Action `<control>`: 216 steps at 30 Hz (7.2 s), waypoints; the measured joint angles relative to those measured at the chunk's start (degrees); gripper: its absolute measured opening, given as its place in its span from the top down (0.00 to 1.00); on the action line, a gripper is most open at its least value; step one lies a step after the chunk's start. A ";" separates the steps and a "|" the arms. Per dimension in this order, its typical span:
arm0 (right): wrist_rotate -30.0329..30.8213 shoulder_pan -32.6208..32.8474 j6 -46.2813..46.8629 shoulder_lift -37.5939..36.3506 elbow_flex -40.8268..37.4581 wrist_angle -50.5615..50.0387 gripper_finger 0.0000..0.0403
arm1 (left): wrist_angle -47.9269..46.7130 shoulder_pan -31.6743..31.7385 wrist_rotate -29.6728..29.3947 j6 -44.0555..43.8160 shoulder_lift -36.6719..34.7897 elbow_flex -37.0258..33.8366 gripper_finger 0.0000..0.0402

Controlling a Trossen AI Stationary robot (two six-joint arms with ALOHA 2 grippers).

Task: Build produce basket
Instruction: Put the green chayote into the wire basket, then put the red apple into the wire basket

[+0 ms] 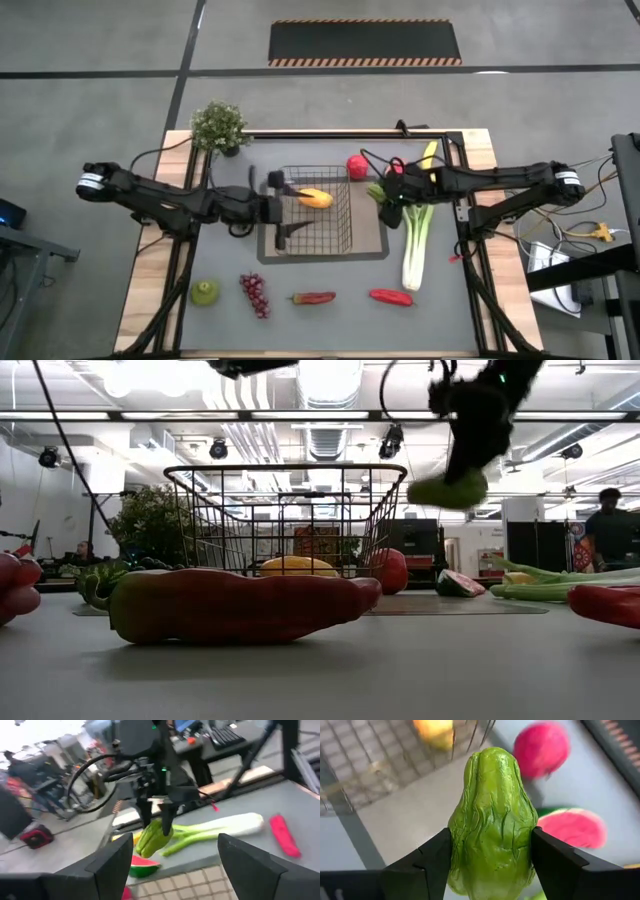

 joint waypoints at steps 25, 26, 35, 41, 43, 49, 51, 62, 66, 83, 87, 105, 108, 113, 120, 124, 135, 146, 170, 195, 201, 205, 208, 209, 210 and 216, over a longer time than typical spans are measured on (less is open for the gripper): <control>-10.40 1.43 -17.28 22.76 32.20 -2.32 0.44 | 1.86 -0.26 -1.31 -2.54 -11.56 -6.67 0.32; -11.53 1.65 -17.99 23.83 32.77 -2.10 0.44 | 1.82 -0.26 -1.29 -2.54 -11.56 -6.68 0.32; -13.51 3.30 -22.82 31.67 33.42 -0.12 0.44 | 3.36 -0.46 -1.27 -2.66 -11.58 -6.69 0.32; -13.61 3.24 -24.10 35.44 33.42 2.77 0.44 | 3.87 -0.46 -1.26 -2.64 -11.58 -6.69 0.32; -13.87 3.21 -24.21 36.25 33.42 4.81 0.44 | 4.46 -0.44 -1.23 -2.79 -11.58 -6.69 0.32; -14.74 2.49 -24.59 38.81 33.42 8.83 0.44 | 5.03 -0.44 -1.23 -3.66 -11.90 -6.67 0.32; -14.70 2.29 -24.75 39.75 33.42 9.74 0.44 | 4.86 -0.44 -1.23 -3.69 -12.11 -6.68 0.32; -14.92 2.34 -25.98 43.85 33.42 10.51 0.44 | 4.87 -0.44 -1.20 -3.69 -13.12 -7.30 0.32; -15.37 2.34 -26.31 45.65 33.42 10.47 0.44 | 4.83 -0.44 -1.23 -3.69 -13.39 -7.33 0.32; -22.47 2.21 -26.79 46.69 33.42 9.04 0.44 | 4.85 -0.39 -1.23 -3.65 -13.39 -7.57 0.32; -23.32 2.21 -27.02 46.73 33.42 8.01 0.44 | 4.86 -0.39 -1.21 -3.63 -13.39 -7.57 0.32; -23.44 2.12 -27.59 46.39 33.42 7.21 0.18 | 4.88 -0.39 -1.23 -3.61 -13.39 -7.83 0.32; -23.45 1.99 -27.61 46.23 33.96 5.50 0.16 | 4.88 -0.39 -1.22 -3.61 -13.39 -7.83 0.32; -23.49 1.99 -27.61 46.21 38.23 1.75 0.16 | 4.90 -0.40 -1.23 -3.63 -13.39 -7.85 0.32; -23.47 1.99 -28.25 46.19 46.10 -8.19 0.19 | 4.88 -0.46 -1.23 -3.78 -13.39 -8.00 0.32; -23.40 1.99 -28.16 45.68 50.45 -16.12 0.19 | 4.83 -0.51 -1.23 -5.09 -13.39 -8.07 0.32; -15.88 2.25 -22.92 31.21 42.47 -13.78 0.19 | 4.81 -1.27 -1.09 -5.20 -13.37 -8.09 0.32; -2.32 -0.52 -13.52 14.42 24.46 -1.88 0.19 | 5.01 -1.31 -1.12 -5.20 -13.35 -8.16 0.32; -16.04 -21.87 -40.64 7.31 -6.02 29.35 0.19 | 4.92 -1.25 -1.30 -4.86 -13.24 -8.10 0.32; -20.70 -30.23 -42.68 26.30 0.55 32.20 0.19 | 4.83 -1.22 -1.29 -4.49 -13.26 -8.18 0.32; -20.90 -30.32 -42.30 27.15 1.50 31.74 0.19 | 4.83 -1.22 -1.29 -4.47 -13.26 -8.18 0.32; -20.94 -30.32 -42.01 26.92 1.62 31.46 0.27 | 4.83 -1.22 -1.29 -4.46 -13.26 -8.18 0.32; -20.93 -30.32 -41.53 26.69 1.62 31.29 0.34 | 4.83 -1.22 -1.29 -4.46 -13.26 -8.18 0.32; -20.92 -30.32 -41.09 26.67 1.62 31.29 0.36 | 4.83 -1.22 -1.29 -4.46 -13.26 -8.18 0.32; -20.93 -30.32 -40.95 26.59 1.60 31.21 0.37 | 4.83 -1.22 -1.29 -4.46 -13.26 -8.18 0.32; -20.38 -30.27 -40.45 23.08 1.50 28.74 0.38 | 4.84 -1.22 -1.27 -4.46 -13.26 -8.18 0.32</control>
